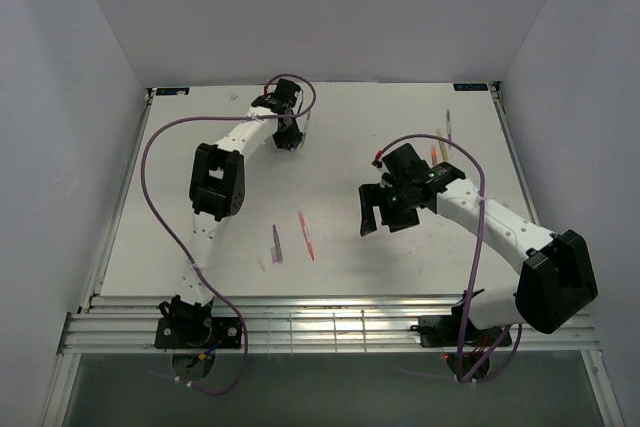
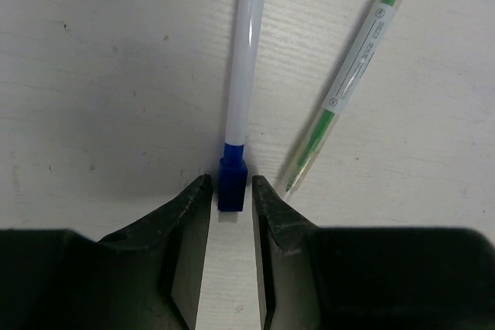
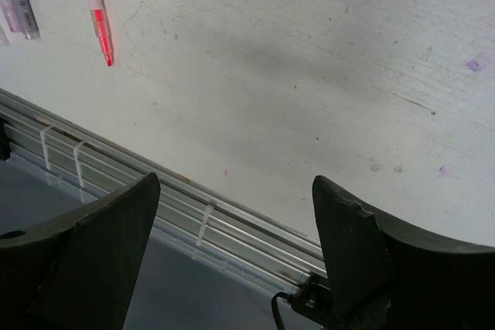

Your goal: Open the pen caps

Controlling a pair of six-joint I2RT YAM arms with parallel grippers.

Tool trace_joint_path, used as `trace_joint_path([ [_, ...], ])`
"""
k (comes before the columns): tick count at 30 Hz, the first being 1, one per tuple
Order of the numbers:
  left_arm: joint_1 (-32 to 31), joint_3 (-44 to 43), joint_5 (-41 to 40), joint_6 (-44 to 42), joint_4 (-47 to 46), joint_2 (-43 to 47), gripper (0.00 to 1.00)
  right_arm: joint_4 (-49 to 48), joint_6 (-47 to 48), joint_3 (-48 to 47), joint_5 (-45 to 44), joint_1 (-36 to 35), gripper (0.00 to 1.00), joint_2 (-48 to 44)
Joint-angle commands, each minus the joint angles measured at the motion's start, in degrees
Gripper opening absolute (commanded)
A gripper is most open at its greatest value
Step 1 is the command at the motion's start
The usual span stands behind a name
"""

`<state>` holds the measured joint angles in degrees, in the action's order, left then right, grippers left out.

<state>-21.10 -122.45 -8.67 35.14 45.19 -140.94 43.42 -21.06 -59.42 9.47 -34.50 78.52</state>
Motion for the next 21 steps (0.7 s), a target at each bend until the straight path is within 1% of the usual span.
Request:
trace_joint_path([
  [1, 0.45, -2.25, -1.44, -1.38, 2.53, -3.72, 0.39, -0.26, -0.74, 0.71, -0.16, 0.14, 0.85, -2.23],
  [4, 0.54, -3.58, -1.27, -2.17, 2.71, -4.77, 0.38, -0.09, -1.0, 1.06, -0.16, 0.22, 0.85, -2.93],
  [5, 0.54, -3.93, -1.18, -2.44, 2.8, -4.95, 0.36, -0.09, -1.18, 1.23, -0.16, 0.31, 0.85, -3.02],
  [7, 0.54, -3.76, -0.91, -2.7, 2.71, -4.95, 0.29, 0.0, -1.18, 1.23, -0.33, 0.31, 0.85, -3.11],
  [8, 0.54, -3.24, -0.65, -2.79, 2.71, -4.61, 0.22, 0.0, -1.26, 1.15, -0.42, 0.31, 0.85, -3.2],
  [10, 0.54, -2.18, -0.39, -2.7, 2.54, -3.82, 0.16, 0.09, -1.18, 0.71, -0.25, 0.31, 0.85, -2.76],
  [11, 0.54, -1.31, -0.39, -2.7, 2.54, -2.85, 0.11, 0.09, -1.18, 0.53, -0.25, 0.22, 0.85, -2.59],
  [13, 0.54, -0.34, -0.82, -2.62, 2.62, -1.36, 0.05, 0.0, -1.0, -0.69, -0.07, 0.22, 0.85, -1.62],
  [15, 0.54, 1.24, -2.23, -1.74, 2.54, 2.24, 0.0, -0.17, -0.56, -1.75, 0.28, 0.31, 0.85, -0.66],
  [17, 0.54, 2.39, -2.23, -0.95, 2.27, 5.4, 0.0, -0.44, 0.57, -3.51, 1.07, 0.31, 0.86, -0.04],
  [18, 0.54, 3.35, -1.62, -0.68, 2.27, 8.98, 0.0, -0.88, 0.93, -4.03, 1.59, 0.31, 0.87, 0.66],
  [20, 0.45, 5.37, -1.27, 0.28, 2.27, 13.22, 0.0, -1.06, 1.89, -5.79, 3.09, 0.22, 0.88, 1.89],
  [21, 0.45, 8.69, 0.56, 1.07, 2.1, 18.11, 0.0, -0.88, 1.99, -6.67, 3.44, 0.31, 0.87, 3.55],
])
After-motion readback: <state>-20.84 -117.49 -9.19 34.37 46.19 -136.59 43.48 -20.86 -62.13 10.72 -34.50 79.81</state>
